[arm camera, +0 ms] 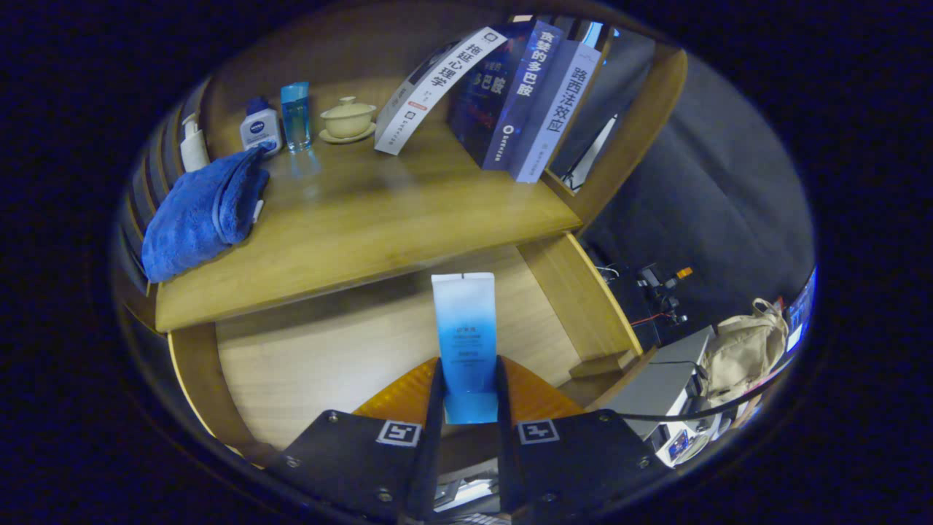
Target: Pull open the drawer, take out the items inside it, and place them on the countertop above the cabinet.
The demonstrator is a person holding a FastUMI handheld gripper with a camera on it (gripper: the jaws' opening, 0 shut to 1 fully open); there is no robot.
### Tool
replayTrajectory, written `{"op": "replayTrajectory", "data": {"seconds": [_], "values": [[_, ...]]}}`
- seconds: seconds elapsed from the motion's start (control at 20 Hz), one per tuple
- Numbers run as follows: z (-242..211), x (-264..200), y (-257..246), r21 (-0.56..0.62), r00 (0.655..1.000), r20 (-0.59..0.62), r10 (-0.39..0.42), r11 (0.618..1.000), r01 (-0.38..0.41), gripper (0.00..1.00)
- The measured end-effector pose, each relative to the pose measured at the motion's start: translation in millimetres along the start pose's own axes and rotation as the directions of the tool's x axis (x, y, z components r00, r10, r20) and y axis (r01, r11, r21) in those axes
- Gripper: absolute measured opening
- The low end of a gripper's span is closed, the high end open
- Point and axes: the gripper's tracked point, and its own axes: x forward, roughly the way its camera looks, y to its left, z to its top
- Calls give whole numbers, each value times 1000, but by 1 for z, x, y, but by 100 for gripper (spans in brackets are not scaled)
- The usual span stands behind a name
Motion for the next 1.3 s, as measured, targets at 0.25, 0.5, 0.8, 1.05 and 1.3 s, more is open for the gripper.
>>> {"op": "replayTrajectory", "data": {"seconds": [0.25, 0.5, 0.8, 1.05, 1.3], "values": [[4, -27, -23, 18, 996, 37, -80, 997, 79, 33], [42, -33, -6, 56, 991, 137, 14, 998, -22, 34], [86, 6, 46, 1, 963, 166, 211, 977, -214, 34], [108, 40, 89, -25, 922, 148, 357, 934, -357, 34], [125, 49, 104, -23, 893, 180, 412, 910, -415, 34]]}}
